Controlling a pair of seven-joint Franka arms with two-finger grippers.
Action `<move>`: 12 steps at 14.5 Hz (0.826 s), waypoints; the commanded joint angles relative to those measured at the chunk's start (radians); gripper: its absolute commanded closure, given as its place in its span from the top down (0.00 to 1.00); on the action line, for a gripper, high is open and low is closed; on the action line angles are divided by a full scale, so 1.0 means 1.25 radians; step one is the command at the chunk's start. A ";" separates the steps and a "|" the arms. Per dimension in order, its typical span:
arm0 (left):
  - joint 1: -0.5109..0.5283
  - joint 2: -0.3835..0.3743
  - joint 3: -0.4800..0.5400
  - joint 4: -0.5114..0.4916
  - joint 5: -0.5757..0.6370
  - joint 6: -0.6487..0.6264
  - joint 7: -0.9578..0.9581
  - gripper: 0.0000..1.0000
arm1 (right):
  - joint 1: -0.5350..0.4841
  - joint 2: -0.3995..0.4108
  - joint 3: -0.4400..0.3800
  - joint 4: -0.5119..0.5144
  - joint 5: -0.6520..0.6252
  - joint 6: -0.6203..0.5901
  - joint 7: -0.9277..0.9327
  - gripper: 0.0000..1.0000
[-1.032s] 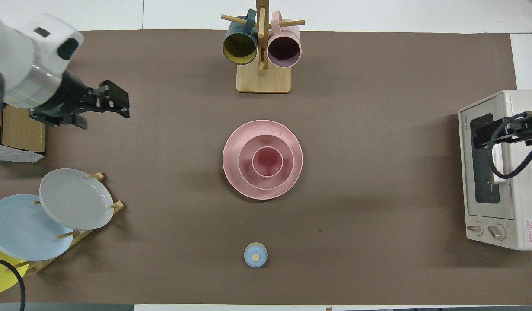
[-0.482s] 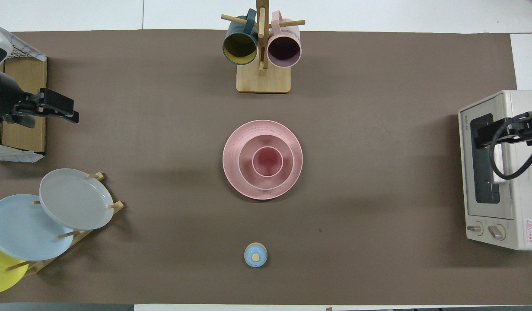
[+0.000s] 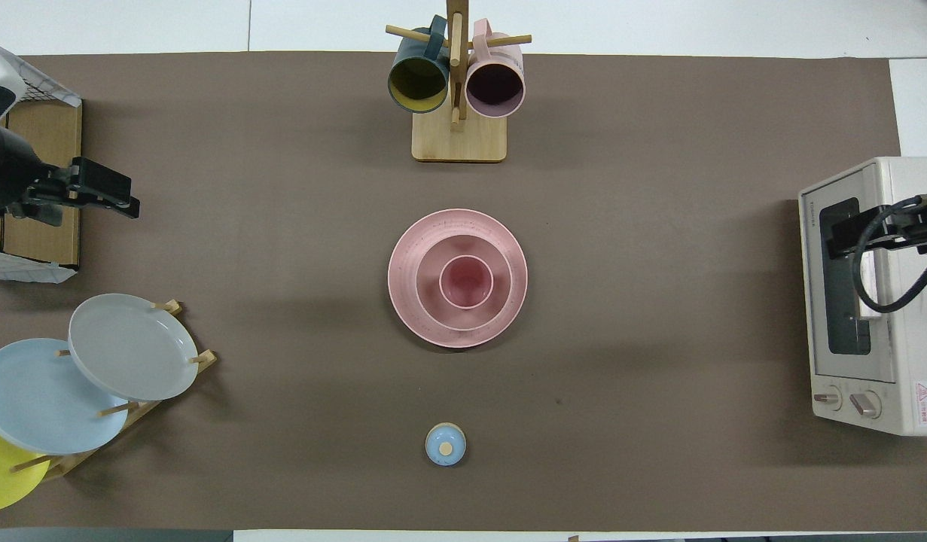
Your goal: Organize tableware
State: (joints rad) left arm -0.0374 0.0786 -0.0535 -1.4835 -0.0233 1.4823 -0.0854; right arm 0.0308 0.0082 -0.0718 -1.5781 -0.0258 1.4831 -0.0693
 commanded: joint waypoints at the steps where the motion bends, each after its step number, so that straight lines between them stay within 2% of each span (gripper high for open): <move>1: -0.019 -0.085 0.004 -0.081 0.024 -0.015 -0.022 1.00 | -0.017 -0.013 0.008 -0.009 0.017 -0.010 -0.018 1.00; 3: -0.017 -0.142 0.001 -0.175 0.024 0.008 -0.022 1.00 | -0.016 -0.013 0.008 -0.009 0.017 -0.010 -0.018 1.00; 5: -0.016 -0.157 -0.004 -0.213 0.022 0.035 -0.024 1.00 | -0.017 -0.013 0.008 -0.009 0.017 -0.010 -0.018 1.00; 8: -0.009 -0.146 -0.004 -0.199 0.014 0.063 -0.021 1.00 | -0.017 -0.013 0.008 -0.009 0.017 -0.010 -0.018 1.00; 11: -0.009 -0.100 0.000 -0.097 -0.006 0.007 -0.024 1.00 | -0.017 -0.013 0.008 -0.009 0.017 -0.010 -0.018 1.00; 12: -0.008 -0.098 0.000 -0.088 -0.006 -0.003 -0.022 1.00 | -0.017 -0.013 0.008 -0.009 0.017 -0.010 -0.018 1.00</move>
State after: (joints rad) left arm -0.0481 -0.0741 -0.0565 -1.6677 -0.0220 1.5276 -0.1019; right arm 0.0308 0.0082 -0.0718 -1.5781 -0.0258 1.4830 -0.0693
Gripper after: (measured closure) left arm 0.000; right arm 0.000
